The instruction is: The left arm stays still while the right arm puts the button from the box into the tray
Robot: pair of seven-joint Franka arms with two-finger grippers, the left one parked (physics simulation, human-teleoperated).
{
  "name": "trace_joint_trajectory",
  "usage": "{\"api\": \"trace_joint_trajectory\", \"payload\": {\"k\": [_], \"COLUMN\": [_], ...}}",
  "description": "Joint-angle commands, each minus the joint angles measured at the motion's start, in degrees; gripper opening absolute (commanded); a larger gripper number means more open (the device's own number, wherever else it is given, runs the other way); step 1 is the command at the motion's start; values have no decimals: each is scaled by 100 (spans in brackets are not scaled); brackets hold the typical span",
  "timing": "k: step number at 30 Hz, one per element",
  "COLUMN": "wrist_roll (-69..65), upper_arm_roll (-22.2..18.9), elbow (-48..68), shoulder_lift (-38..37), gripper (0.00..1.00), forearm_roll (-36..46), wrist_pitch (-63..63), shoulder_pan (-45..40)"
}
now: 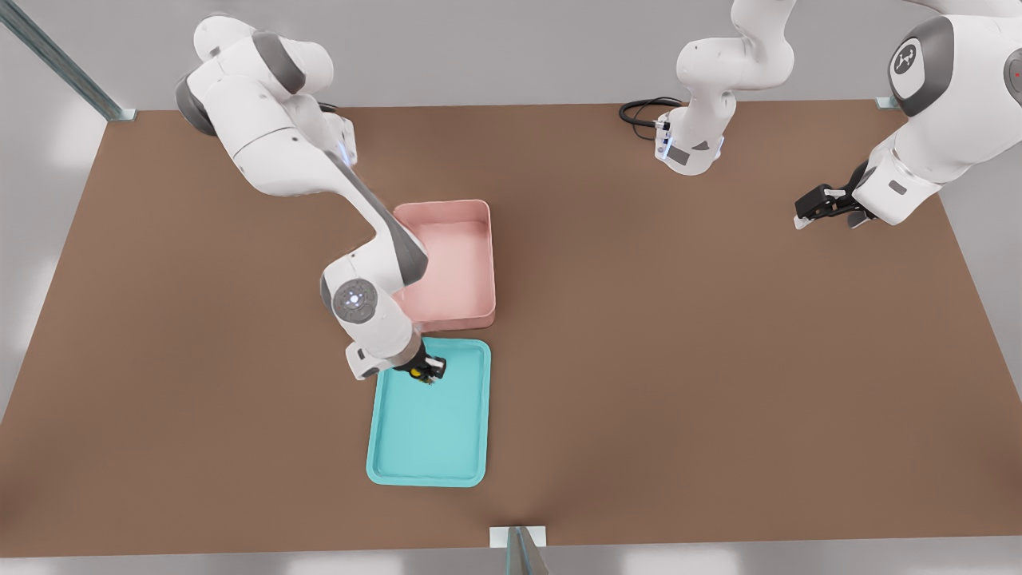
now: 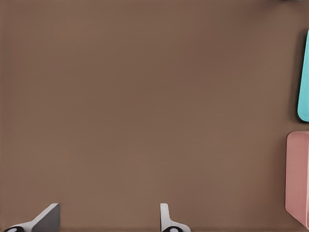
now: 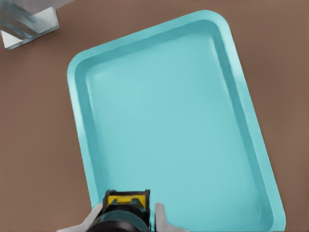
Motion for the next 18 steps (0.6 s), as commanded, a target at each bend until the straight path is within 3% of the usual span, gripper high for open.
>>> {"api": "trace_joint_trajectory", "payload": {"k": [1,3,4,5,7,8,9,12,13,15,16,18], "wrist_roll": [-2709,-2411,-2323,-2226,-2226,-2270,-2471,-4652,-5179,-5083,-4898,-4854], "upper_arm_roll": [-73,-125,-196,-187,-108,181,470,1263,1088,-767,-1241,-1418], "elbow": [718,727,744,744,946,1201,1192,1676,1650,1246,279,-266], "shoulder_lift": [840,1156,1192,1192,1130,1025,428,-408,-733,-1963,-2842,-3282], "gripper": [47,48,62,100,100,100,100,100,100,100,100,100], "forearm_roll": [-850,-1132,-1150,-1159,-1141,-1132,-1132,-1150,-1211,116,282,415], "wrist_pitch": [-1269,-548,-468,-486,-828,-1575,-2215,-4370,-4898,-5364,-5180,-4925], "shoulder_pan": [-19,121,209,209,209,157,-18,-1688,-1918,-1100,-723,-626]}}
